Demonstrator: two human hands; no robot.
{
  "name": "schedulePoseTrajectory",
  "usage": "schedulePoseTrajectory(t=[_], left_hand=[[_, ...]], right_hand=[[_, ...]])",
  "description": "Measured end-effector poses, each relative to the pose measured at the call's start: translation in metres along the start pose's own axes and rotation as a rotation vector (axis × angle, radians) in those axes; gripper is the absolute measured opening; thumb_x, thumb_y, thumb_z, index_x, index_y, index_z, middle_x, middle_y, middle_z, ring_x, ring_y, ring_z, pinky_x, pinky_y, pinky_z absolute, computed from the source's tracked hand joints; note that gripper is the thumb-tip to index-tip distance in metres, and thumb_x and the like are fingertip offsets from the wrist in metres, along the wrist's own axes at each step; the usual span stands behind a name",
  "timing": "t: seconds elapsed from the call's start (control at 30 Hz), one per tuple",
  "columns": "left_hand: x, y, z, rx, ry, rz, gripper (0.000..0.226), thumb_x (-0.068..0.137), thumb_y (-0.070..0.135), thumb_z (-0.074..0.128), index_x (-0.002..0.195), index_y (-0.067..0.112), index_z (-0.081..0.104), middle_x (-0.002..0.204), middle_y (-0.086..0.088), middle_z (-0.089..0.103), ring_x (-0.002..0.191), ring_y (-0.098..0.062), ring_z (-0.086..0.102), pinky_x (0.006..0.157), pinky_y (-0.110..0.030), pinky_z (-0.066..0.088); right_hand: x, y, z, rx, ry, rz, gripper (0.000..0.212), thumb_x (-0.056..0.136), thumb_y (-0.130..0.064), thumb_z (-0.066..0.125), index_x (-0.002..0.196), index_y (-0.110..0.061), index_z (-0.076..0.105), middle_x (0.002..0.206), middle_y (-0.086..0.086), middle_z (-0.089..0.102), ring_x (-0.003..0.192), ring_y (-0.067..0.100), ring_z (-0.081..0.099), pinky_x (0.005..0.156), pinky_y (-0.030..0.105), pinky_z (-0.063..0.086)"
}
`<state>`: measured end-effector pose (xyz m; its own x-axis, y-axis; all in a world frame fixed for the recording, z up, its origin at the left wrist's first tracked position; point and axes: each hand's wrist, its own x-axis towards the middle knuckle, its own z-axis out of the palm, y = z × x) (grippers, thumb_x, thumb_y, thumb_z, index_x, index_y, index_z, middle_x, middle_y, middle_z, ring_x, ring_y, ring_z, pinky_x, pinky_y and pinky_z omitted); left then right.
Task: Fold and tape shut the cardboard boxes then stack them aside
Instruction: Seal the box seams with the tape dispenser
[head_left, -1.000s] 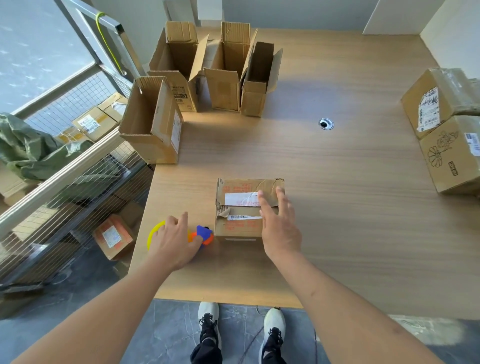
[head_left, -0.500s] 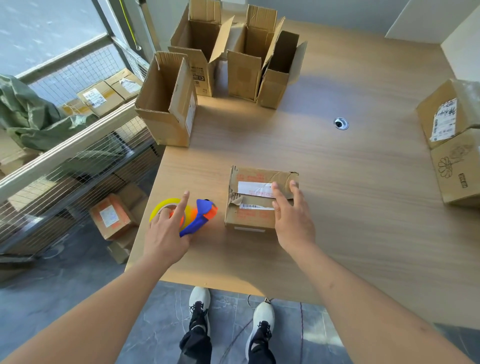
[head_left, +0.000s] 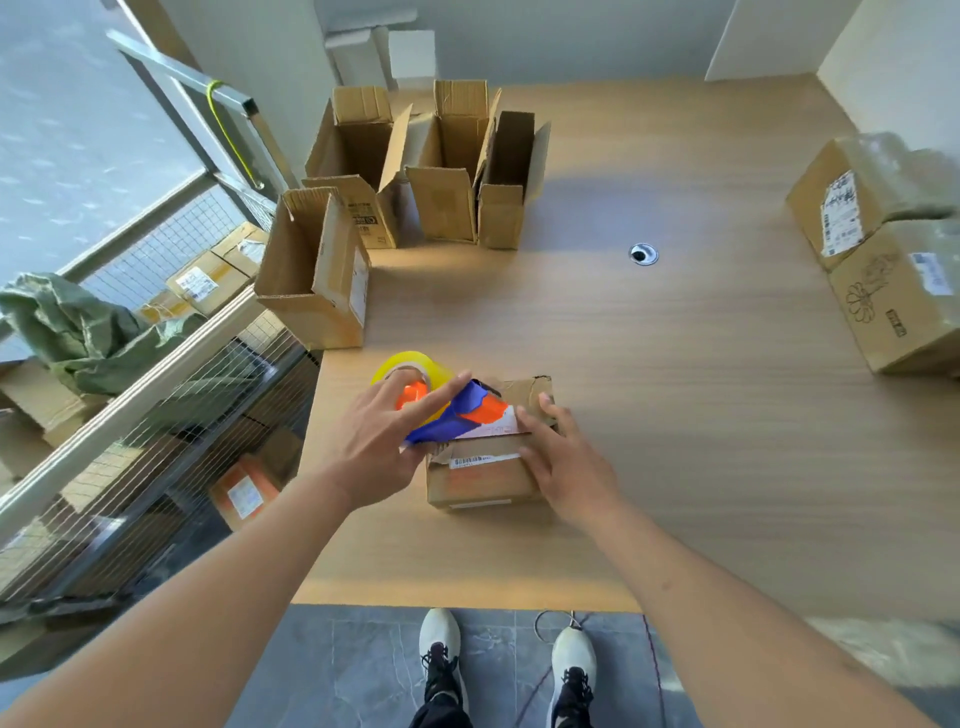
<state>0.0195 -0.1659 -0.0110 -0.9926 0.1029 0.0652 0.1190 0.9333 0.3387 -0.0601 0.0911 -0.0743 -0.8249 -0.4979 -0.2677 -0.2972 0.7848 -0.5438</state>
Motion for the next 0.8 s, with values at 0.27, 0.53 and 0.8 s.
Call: schedulePoseTrajectory(t=[0.27, 0.53, 0.8], left_hand=[[0.009, 0.004, 0.019, 0.280, -0.179, 0.096, 0.098, 0.088, 0.026, 0.074, 0.159, 0.053, 0.013, 0.133, -0.010, 0.048, 0.117, -0.038, 0.051, 0.092, -0.049, 0.051], [0.017, 0.007, 0.025, 0.332, -0.226, 0.084, 0.105, 0.084, 0.027, 0.080, 0.158, 0.056, 0.010, 0.133, -0.008, 0.049, 0.116, -0.037, 0.051, 0.093, -0.051, 0.051], [0.015, 0.010, 0.026, 0.320, -0.192, 0.090, 0.108, 0.082, 0.026, 0.083, 0.158, 0.056, 0.011, 0.131, -0.009, 0.051, 0.113, -0.036, 0.052, 0.092, -0.051, 0.053]], right_hand=[[0.006, 0.011, -0.020, -0.049, -0.065, -0.066, 0.050, 0.106, -0.044, 0.046, 0.154, -0.048, 0.034, 0.165, -0.023, 0.019, 0.138, 0.021, 0.041, 0.104, 0.038, 0.045], [0.027, 0.002, -0.042, -0.179, 0.126, -0.235, 0.030, 0.095, -0.033, 0.063, 0.125, -0.034, 0.066, 0.129, -0.012, 0.064, 0.117, 0.023, 0.054, 0.101, 0.037, 0.034], [0.035, -0.006, -0.033, -0.006, 0.106, -0.289, 0.025, 0.092, -0.020, 0.071, 0.114, -0.028, 0.077, 0.108, -0.006, 0.076, 0.100, 0.022, 0.065, 0.090, 0.035, 0.047]])
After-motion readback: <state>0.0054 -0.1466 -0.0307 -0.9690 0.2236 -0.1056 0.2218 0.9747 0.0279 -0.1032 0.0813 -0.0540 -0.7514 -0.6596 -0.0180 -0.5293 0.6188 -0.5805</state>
